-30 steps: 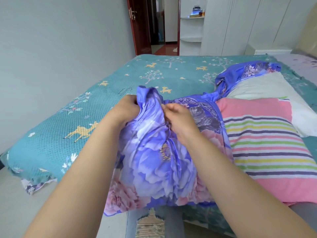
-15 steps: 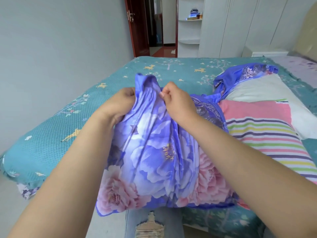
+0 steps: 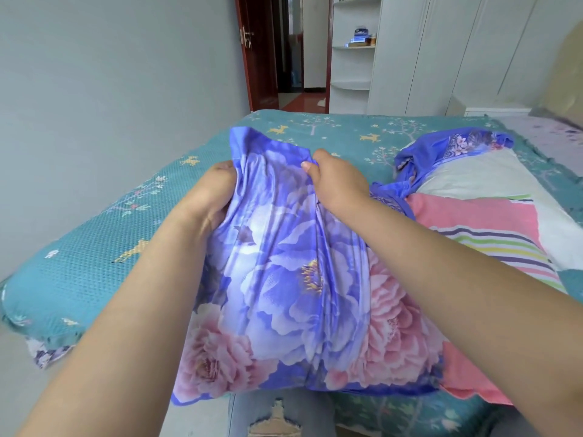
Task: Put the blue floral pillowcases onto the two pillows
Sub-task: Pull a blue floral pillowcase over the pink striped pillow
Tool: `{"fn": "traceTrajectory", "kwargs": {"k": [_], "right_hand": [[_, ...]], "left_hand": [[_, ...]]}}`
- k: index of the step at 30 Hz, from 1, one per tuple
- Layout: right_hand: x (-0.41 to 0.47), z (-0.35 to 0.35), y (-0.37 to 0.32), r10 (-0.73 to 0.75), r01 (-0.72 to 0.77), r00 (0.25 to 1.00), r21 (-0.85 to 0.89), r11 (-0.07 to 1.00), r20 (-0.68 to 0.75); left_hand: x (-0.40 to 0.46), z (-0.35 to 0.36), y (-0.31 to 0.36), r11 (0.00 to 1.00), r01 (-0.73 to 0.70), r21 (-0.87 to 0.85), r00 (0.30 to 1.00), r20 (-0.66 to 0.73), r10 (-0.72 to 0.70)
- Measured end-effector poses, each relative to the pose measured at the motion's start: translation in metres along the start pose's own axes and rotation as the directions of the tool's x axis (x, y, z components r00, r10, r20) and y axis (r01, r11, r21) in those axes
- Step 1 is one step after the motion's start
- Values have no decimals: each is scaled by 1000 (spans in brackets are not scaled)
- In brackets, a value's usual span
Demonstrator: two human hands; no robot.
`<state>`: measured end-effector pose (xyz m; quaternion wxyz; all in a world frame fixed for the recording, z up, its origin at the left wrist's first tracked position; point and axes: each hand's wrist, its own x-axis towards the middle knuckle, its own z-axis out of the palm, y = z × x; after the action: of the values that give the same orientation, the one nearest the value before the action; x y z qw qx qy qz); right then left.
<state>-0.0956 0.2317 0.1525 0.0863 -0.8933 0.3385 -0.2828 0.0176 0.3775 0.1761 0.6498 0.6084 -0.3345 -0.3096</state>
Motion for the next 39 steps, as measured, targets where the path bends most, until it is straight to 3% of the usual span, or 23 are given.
{"fn": "traceTrajectory", "kwargs": {"k": [3, 8, 10, 13, 15, 18, 21, 24, 27, 29, 30, 31, 32, 33, 37, 39], "right_hand": [[3, -5, 18, -43, 44, 999, -179, 983, 9], [-6, -7, 64, 41, -27, 998, -313, 949, 39], [-10, 3, 68, 63, -47, 996, -235, 971, 63], [-8, 18, 72, 155, -165, 974, 48, 985, 167], [-8, 22, 70, 228, -248, 963, 149, 957, 141], [-15, 22, 64, 293, -304, 945, 63, 950, 144], [-20, 23, 52, 247, -264, 945, 55, 963, 216], [-21, 19, 38, 222, -217, 957, -45, 975, 187], [-14, 8, 37, 263, -269, 957, 40, 962, 119], [-7, 11, 44, 390, -421, 906, 282, 862, 162], [-6, 16, 52, 459, -509, 859, 465, 724, 227], [-8, 17, 58, 521, -595, 786, 635, 493, 332], [-12, 20, 67, 554, -639, 720, 710, 297, 417], [-18, 24, 78, 584, -643, 680, 744, 183, 443], [-41, 53, 105, 666, -700, 588, 701, 136, 459], [-42, 66, 102, 686, -693, 585, 706, 146, 432]], "left_hand": [[1, -4, 0, 1000, 22, 15, 1000, 22, -22], [9, -7, -4, 993, 19, 113, 999, 30, -23], [14, -5, -7, 994, 24, 106, 1000, 2, -24], [21, -3, -14, 989, 56, 140, 998, -44, -50], [25, -4, -20, 983, 90, 161, 994, -72, -79], [29, -1, -24, 979, 114, 171, 989, -108, -96], [33, 5, -25, 940, 74, 334, 980, -198, -7], [38, 10, -28, 901, 43, 433, 969, -237, 68], [41, 10, -28, 888, 9, 460, 963, -243, 116], [45, 5, -29, 905, -15, 424, 951, -273, 144], [46, 3, -31, 903, -15, 429, 949, -278, 148], [47, 2, -34, 897, -18, 443, 945, -285, 160], [50, -1, -40, 883, -23, 468, 941, -287, 177], [50, -2, -46, 865, -30, 501, 937, -288, 199], [47, 0, -69, 795, 3, 607, 936, -281, 211], [47, 8, -63, 747, -2, 665, 945, -244, 219]]}}
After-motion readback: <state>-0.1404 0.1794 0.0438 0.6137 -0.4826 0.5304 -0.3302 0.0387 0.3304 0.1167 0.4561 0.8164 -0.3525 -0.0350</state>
